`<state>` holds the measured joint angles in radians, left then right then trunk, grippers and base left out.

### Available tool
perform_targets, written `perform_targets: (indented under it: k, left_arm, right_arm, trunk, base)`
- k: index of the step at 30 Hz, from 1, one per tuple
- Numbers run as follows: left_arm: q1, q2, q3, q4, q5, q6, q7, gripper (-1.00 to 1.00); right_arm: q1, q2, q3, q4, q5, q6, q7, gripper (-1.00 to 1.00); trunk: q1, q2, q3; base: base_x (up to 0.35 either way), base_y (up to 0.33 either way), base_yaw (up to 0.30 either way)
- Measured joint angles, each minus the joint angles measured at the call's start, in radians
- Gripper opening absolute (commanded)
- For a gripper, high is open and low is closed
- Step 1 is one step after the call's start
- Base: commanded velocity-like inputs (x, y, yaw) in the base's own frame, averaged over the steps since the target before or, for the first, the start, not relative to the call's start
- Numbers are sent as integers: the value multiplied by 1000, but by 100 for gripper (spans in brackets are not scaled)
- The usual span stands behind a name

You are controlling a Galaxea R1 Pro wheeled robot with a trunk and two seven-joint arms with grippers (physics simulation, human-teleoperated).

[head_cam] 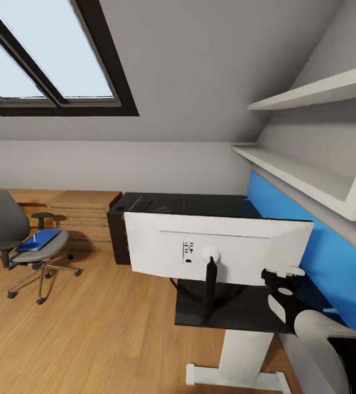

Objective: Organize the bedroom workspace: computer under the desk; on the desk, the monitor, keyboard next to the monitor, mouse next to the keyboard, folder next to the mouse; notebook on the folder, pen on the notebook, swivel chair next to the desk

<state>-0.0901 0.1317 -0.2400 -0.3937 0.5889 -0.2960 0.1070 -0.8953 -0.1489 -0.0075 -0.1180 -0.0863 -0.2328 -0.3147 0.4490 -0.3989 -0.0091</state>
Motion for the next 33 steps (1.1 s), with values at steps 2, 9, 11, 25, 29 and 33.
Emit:
perform_targets:
  k: [2, 9, 11, 25, 29, 33]
  left_arm:
    - [0, 1, 4, 0, 0, -1, 2, 100]
    - [0, 8, 29, 0, 4, -6, 3, 100]
    - [0, 7, 37, 0, 4, -6, 3, 100]
    - [0, 8, 45, 0, 4, -6, 3, 100]
    - [0, 8, 45, 0, 4, -6, 3, 100]
    - [0, 8, 45, 0, 4, -6, 3, 100]
  right_arm:
    - [0, -1, 0, 0, 0, 0, 0, 100]
    - [0, -1, 0, 2, 0, -2, 0, 100]
    - [0, -1, 1, 2, 1, -2, 0, 100]
    - [1, 3, 8, 2, 12, -35, 52, 100]
    - [1, 3, 7, 2, 13, -37, 91, 100]
    - [1, 3, 7, 2, 14, -37, 103, 100]
  trunk:
    - [0, 0, 0]
    - [0, 0, 0]
    - [0, 0, 0]
    - [0, 0, 0]
    - [1, 0, 0]
    - [0, 0, 0]
  base:
    - [316, -39, 0]
    - [309, -7, 0]
    - [286, -1, 0]
    - [247, 0, 0]
    - [24, 0, 0]
    - [117, 0, 0]
